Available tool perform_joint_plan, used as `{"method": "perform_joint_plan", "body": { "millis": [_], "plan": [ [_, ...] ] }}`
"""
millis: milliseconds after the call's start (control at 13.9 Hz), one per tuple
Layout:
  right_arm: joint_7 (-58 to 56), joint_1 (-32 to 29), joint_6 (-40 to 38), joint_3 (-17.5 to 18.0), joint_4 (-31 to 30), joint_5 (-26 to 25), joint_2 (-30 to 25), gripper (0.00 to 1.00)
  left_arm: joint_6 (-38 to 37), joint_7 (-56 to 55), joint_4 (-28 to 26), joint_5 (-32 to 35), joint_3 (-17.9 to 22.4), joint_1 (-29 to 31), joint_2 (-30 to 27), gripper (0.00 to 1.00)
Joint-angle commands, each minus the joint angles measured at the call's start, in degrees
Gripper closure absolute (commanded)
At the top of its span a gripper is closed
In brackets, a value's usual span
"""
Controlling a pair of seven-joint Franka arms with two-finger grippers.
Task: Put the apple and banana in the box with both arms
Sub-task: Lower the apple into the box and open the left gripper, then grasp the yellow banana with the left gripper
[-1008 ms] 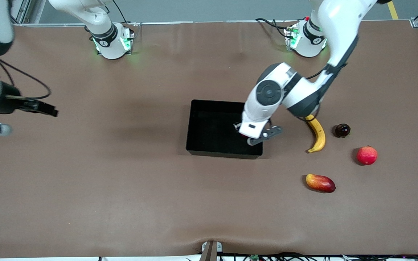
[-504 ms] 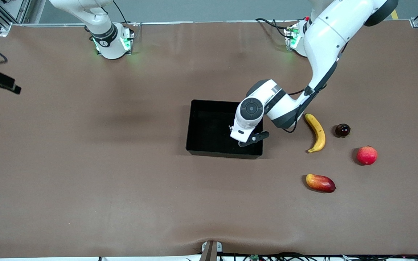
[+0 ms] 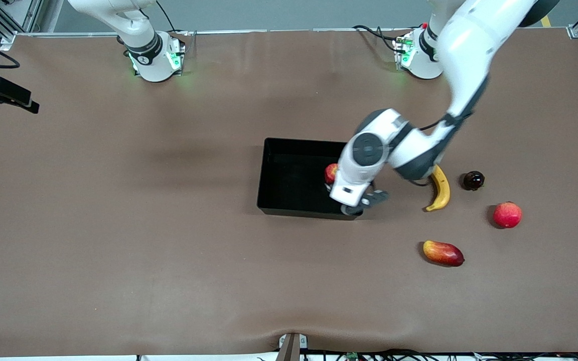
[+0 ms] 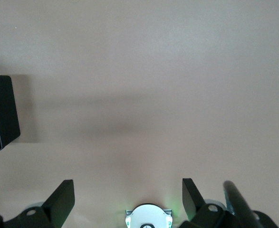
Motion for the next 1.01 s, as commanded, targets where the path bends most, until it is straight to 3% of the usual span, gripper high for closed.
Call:
{"method": "perform_joint_plan", "body": {
  "millis": [0,144,288,576,792,936],
  "plan": [
    [-0.34,-2.88,2.26,1.82,-1.01,-1.22,-0.84,0.0,-8.53,10.69,3.71,-3.28,-1.45,7.52,-4.22,0.0],
    [-0.69,-9.2,3.32,8.23,-0.92,-1.22,-0.84,0.0,-11.37,16.69,3.91,-3.37,-1.71,14.19,-4.22,0.0],
    [-0.95,-12.29,3.68,10.7,-0.92,-1.13,-0.67,0.0,-11.73,18.65,2.07,-2.68,-1.63,18.43,-3.78,0.0],
    [-1.31,-12.31,3.41,11.51,-0.57,-1.13,-0.67,0.0,-5.78,18.74,-6.53,4.97,-1.45,24.84,-3.16,0.0],
    [-1.3,-10.9,3.24,11.51,-0.22,-2.62,-0.58,0.0,3.54,18.65,-13.74,5.24,-1.45,28.89,-0.8,0.0],
    [-0.78,-8.89,3.32,11.51,-0.39,-4.12,-0.75,0.0,5.59,18.65,-15.43,5.42,-1.36,29.6,0.78,0.0]
  ]
}}
